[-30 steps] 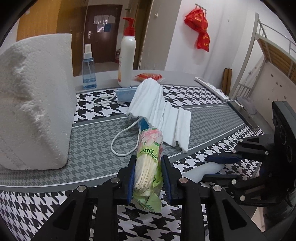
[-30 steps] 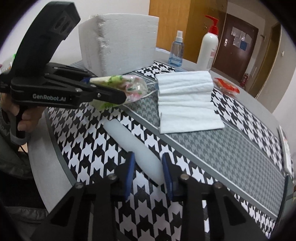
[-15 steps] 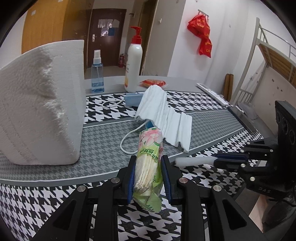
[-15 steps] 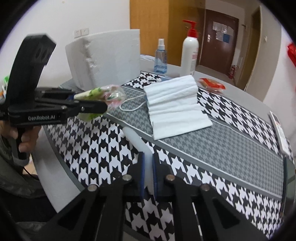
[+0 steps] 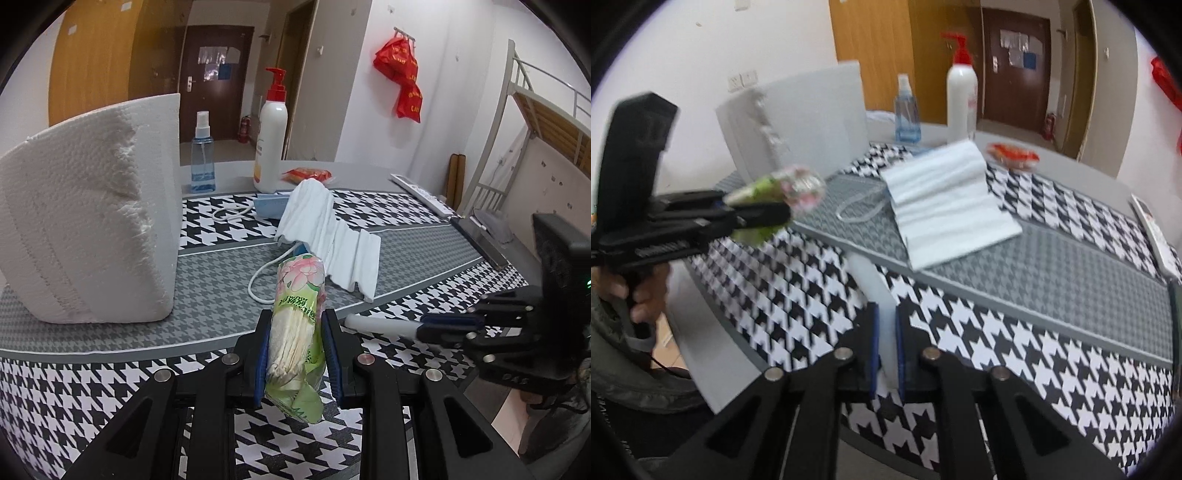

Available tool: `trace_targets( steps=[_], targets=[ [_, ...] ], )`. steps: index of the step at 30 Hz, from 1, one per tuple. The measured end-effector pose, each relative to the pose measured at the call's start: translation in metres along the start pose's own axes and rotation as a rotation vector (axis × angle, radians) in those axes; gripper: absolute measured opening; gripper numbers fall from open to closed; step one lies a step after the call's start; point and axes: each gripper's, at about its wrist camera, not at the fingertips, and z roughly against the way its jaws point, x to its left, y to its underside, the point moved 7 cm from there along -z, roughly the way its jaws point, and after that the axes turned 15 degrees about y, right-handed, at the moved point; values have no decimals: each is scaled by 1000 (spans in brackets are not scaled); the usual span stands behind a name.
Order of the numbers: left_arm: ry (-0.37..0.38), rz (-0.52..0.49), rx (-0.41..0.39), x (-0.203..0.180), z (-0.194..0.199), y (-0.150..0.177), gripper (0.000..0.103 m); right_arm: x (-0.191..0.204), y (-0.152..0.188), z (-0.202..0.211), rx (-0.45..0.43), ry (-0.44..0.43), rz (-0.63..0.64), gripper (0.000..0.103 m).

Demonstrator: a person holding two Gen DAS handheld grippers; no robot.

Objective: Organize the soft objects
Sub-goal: 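Close the right gripper on the white foam stick while the left holds the mushroom bag, then lift and carry the mushroom bag and foam stick over the white foam box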

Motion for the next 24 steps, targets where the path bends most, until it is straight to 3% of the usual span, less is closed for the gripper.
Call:
trace_targets(
  steps=[8, 24],
  targets=[
    [-4, 3, -6, 1, 1, -1, 28, 6, -1, -2, -13, 7, 85, 17],
    [-9, 14, -10, 6, 6, 1, 28, 9, -4, -27, 13, 20, 166, 18]
  ],
)
